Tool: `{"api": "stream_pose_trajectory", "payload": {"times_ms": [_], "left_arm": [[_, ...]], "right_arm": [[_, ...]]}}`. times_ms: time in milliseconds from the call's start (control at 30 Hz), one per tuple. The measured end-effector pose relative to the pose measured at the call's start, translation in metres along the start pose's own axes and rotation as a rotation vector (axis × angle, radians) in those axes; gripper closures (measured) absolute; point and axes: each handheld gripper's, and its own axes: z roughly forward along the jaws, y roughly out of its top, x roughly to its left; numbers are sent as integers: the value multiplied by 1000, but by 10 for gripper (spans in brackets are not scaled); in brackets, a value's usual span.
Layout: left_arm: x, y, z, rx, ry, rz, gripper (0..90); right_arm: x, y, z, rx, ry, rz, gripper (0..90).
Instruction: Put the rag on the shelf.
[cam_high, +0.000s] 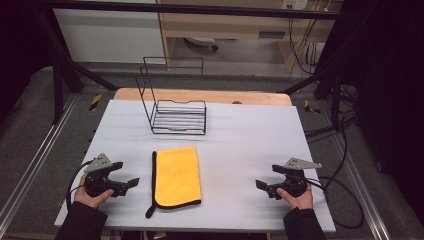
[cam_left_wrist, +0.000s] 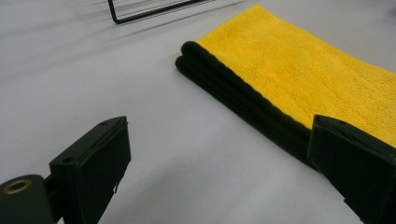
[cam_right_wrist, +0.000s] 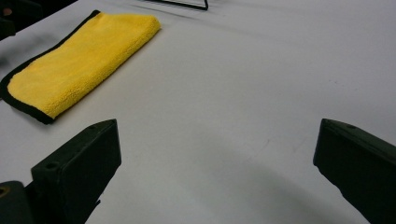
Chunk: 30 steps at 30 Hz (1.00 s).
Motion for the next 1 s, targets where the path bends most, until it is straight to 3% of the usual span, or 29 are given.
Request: {"api": "stream_pose_trajectory", "payload": {"times_ms": [533, 1000], "left_arm": [[-11, 4, 5, 7, -14, 2, 57], [-37, 7, 21, 58, -50, 15, 86]], "right_arm": [[5, 1, 4, 10, 3, 14, 20], [18, 7, 14, 23, 19, -3, 20]]}}
